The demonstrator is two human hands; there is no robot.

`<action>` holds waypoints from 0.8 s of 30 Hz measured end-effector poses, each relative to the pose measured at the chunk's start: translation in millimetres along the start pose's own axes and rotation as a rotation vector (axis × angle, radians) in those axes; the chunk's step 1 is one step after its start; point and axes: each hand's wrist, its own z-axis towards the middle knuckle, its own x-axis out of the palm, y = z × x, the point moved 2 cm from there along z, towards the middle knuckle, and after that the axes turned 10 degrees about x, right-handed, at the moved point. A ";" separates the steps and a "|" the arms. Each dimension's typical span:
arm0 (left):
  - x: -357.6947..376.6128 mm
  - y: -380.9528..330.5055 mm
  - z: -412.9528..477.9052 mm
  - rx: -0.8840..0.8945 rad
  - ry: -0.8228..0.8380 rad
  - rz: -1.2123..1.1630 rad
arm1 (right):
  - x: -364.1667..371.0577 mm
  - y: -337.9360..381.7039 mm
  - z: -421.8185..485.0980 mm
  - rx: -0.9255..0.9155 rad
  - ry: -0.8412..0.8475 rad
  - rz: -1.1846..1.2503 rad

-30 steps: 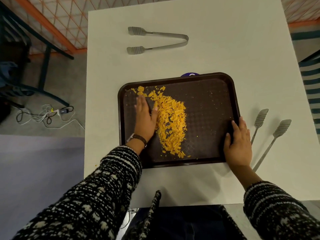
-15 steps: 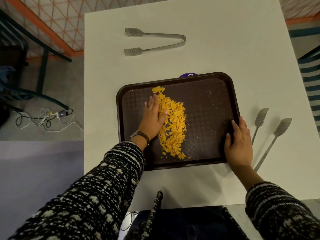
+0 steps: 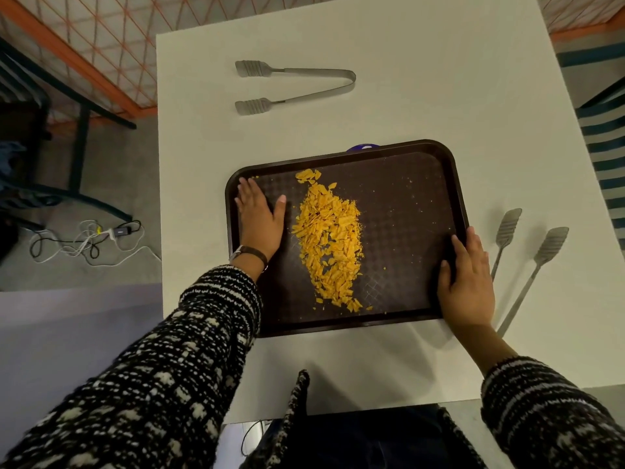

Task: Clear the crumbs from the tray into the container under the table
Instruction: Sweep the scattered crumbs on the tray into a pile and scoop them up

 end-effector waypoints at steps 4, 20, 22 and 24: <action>9.7 -21.6 7.6 0.012 -0.023 -0.076 | -0.1 -1.0 0.0 -0.006 0.016 -0.009; 13.7 -42.8 -29.2 0.526 0.159 -0.126 | 1.0 -8.0 2.8 -0.043 0.048 -0.049; 9.7 -47.5 -15.4 0.579 0.154 -0.072 | 1.5 -8.7 2.6 -0.040 0.046 -0.046; 9.6 -52.6 3.0 0.599 0.200 -0.042 | 2.0 -9.2 2.9 -0.041 0.041 -0.044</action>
